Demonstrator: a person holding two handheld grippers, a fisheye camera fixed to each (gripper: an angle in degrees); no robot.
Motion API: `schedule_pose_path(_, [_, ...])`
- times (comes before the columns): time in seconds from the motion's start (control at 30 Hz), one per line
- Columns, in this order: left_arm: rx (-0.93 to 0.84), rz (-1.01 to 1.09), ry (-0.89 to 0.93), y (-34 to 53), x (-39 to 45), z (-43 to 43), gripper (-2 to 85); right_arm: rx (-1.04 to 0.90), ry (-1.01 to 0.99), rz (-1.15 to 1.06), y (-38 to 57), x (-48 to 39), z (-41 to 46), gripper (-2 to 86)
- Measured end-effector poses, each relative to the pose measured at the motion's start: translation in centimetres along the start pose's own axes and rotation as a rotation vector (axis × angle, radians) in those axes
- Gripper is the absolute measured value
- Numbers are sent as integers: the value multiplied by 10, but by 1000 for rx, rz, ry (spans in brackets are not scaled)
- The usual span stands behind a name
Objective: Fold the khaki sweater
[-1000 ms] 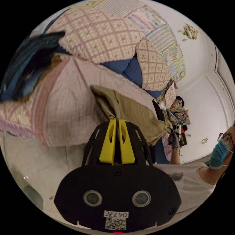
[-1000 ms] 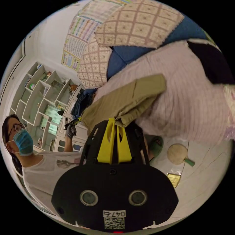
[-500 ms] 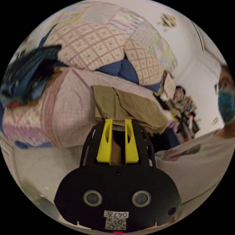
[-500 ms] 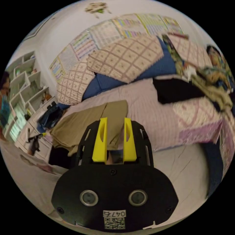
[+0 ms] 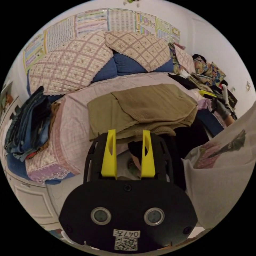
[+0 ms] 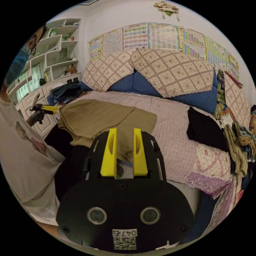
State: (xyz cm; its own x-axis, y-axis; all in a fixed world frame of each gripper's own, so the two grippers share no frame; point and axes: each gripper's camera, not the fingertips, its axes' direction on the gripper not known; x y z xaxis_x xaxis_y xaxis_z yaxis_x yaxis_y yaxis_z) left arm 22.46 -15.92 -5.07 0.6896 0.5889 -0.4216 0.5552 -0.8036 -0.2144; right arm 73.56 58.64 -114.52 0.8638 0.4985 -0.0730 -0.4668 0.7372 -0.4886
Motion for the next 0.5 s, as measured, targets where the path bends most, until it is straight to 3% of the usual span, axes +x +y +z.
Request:
schedule_pose_path(0.2, [-65, 221, -136, -69, 37, -9, 136, -260, 75, -167, -19, -31, 31, 44])
schedule_pose_path(0.37, [-37, 266, -169, -114, 48, -34, 130, -191, 1, -22, -29, -22, 26, 37])
schedule_pose_path(0.5, [-98, 243, -196, -151, 41, -41, 115, -191, 110, -66, -44, -24, 19, 32])
